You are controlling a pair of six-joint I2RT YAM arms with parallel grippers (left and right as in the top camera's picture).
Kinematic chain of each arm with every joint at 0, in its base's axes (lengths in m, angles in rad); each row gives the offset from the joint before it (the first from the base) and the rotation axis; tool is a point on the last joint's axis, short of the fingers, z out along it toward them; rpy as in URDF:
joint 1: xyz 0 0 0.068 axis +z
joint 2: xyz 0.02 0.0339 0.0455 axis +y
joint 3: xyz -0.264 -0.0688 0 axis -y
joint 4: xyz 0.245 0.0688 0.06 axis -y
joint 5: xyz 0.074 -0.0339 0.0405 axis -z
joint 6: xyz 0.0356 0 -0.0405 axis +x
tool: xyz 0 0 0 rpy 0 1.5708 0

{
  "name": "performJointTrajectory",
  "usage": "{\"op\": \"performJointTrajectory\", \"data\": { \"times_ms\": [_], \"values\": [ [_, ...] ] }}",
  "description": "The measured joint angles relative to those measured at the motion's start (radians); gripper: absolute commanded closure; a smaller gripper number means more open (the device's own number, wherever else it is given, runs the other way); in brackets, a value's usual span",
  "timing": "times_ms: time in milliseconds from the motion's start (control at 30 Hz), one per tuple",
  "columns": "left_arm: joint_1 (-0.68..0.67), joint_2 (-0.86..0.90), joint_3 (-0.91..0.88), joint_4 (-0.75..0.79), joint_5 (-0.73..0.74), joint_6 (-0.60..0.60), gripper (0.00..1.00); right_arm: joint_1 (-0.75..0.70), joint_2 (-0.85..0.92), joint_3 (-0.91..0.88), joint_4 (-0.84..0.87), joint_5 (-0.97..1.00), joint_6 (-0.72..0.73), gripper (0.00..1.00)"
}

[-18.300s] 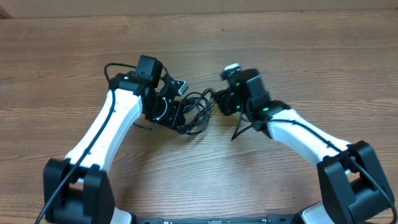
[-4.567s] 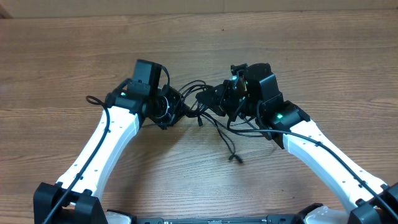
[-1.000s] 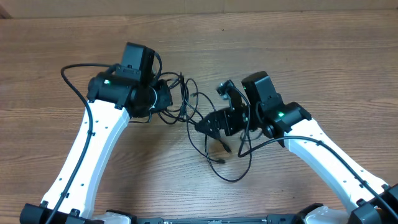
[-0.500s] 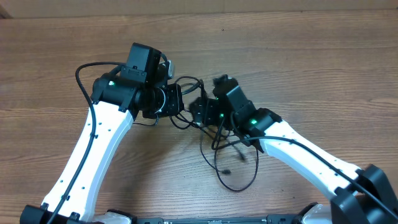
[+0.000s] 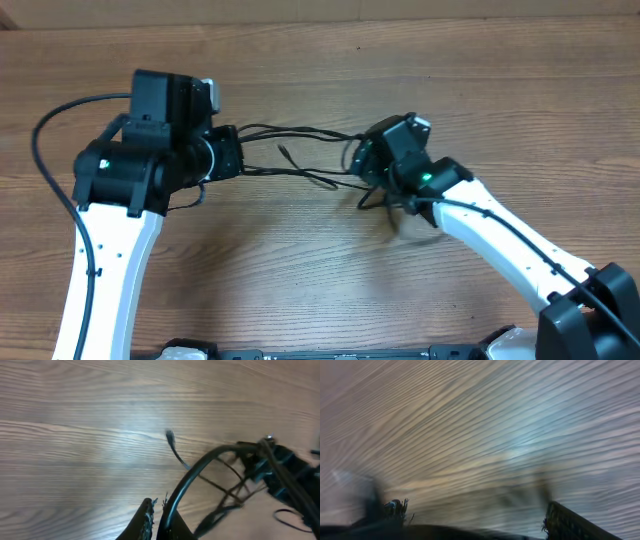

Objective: Untangle cables

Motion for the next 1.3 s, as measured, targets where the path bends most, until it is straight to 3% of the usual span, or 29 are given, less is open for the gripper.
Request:
{"op": "performJointTrajectory", "data": {
  "times_ms": [167,433,567,700,800,900,1233,1300],
  "values": [
    [0.000,-0.002,0.001,-0.008,-0.087,0.000,0.94,-0.056,0.000,0.000,-0.037,-0.001,-0.020,0.08],
    [-0.006,-0.001,0.001,0.009,-0.109,-0.010,0.92,-0.192,-0.001,0.000,-0.073,-0.076,-0.050,0.00],
    [0.017,-0.002,0.010,0.005,-0.219,-0.041,0.78,-0.304,0.004,-0.014,-0.109,-0.012,-0.081,0.00],
    [0.039,0.000,0.023,0.005,-0.278,-0.106,0.86,-0.379,0.017,-0.035,-0.096,-0.052,-0.173,0.10],
    [0.039,0.021,0.028,0.009,-0.263,-0.135,0.96,-0.374,0.017,-0.035,-0.064,-0.184,-0.273,0.18],
    [0.039,0.073,0.030,0.008,-0.232,-0.145,0.95,-0.370,0.017,-0.035,-0.053,-0.344,-0.372,0.24],
    [0.037,0.245,0.030,0.064,-0.040,-0.116,0.95,-0.369,0.017,-0.035,-0.054,-0.513,-0.442,0.19],
    [0.035,0.244,0.030,0.105,0.000,-0.103,0.85,-0.369,0.017,-0.035,-0.047,-0.582,-0.459,0.17]
  ]
}}
